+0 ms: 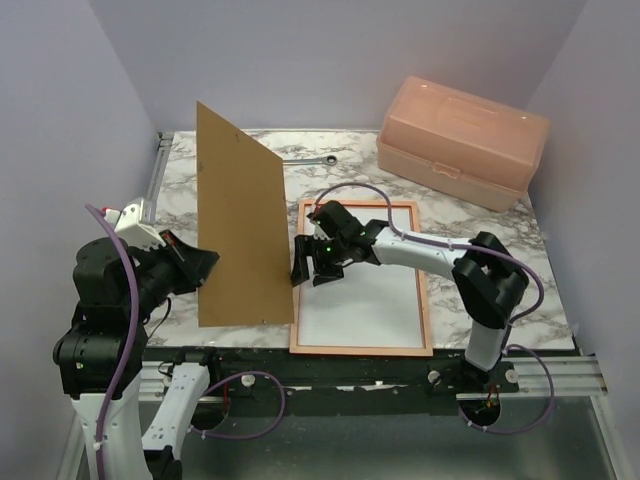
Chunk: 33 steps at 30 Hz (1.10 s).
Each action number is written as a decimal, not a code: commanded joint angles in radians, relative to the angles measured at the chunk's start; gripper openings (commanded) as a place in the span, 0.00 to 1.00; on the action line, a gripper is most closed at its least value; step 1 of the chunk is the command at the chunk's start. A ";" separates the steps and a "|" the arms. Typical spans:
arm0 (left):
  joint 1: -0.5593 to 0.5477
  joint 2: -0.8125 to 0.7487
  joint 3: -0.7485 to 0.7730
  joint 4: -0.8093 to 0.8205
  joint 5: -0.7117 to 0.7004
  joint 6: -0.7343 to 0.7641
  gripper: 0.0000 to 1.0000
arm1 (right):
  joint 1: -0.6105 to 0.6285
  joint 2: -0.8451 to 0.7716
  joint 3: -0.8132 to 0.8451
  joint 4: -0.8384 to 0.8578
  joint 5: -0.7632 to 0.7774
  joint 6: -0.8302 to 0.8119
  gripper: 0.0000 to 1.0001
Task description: Put the photo into the frame
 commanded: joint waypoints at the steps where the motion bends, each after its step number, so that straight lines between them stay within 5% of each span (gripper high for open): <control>1: 0.001 -0.025 -0.028 0.112 0.086 -0.032 0.00 | -0.062 -0.097 -0.062 -0.049 0.046 -0.048 0.76; 10: 0.001 -0.048 -0.162 0.264 0.219 -0.123 0.00 | -0.278 -0.297 -0.237 -0.148 0.078 -0.142 0.76; 23: 0.000 -0.105 -0.536 0.689 0.378 -0.376 0.00 | -0.668 -0.483 -0.418 -0.219 0.179 -0.176 0.81; 33: -0.002 -0.103 -0.768 0.938 0.405 -0.505 0.00 | -0.737 -0.442 -0.474 -0.161 0.146 -0.192 0.87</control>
